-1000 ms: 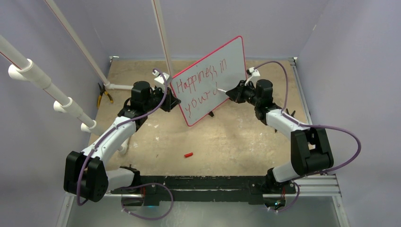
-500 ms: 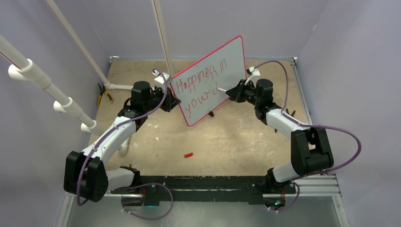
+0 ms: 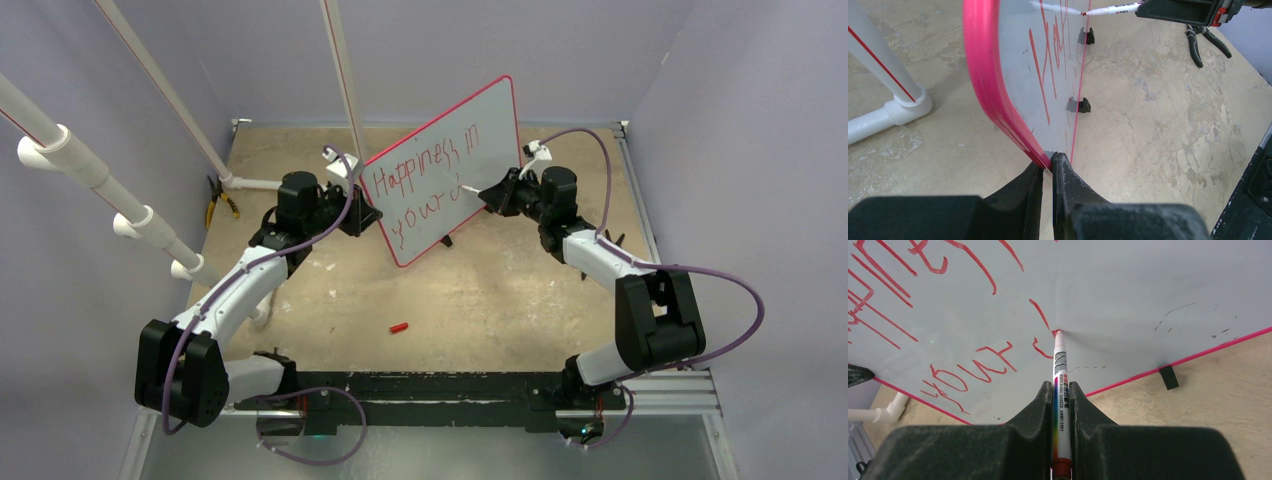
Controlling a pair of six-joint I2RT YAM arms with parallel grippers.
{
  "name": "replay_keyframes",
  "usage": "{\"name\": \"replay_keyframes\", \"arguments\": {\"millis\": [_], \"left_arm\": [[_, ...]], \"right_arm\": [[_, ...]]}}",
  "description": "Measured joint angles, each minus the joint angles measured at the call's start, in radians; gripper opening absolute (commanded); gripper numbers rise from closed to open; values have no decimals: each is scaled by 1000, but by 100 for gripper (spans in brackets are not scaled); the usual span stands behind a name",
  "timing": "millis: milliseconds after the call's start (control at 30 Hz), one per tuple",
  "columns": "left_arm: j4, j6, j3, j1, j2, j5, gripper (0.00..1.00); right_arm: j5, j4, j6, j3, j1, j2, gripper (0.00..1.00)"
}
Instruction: Write a sentence on the whiteboard
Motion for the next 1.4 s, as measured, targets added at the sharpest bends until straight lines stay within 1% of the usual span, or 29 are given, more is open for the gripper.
{"name": "replay_keyframes", "arguments": {"millis": [267, 767, 1400], "left_arm": [[0, 0, 0, 0, 0, 0, 0], [0, 0, 0, 0, 0, 0, 0], [1, 0, 0, -5, 0, 0, 0]], "right_arm": [[28, 0, 4, 0, 0, 0, 0], [31, 1, 3, -2, 0, 0, 0], [56, 5, 3, -44, -1, -5, 0]]}}
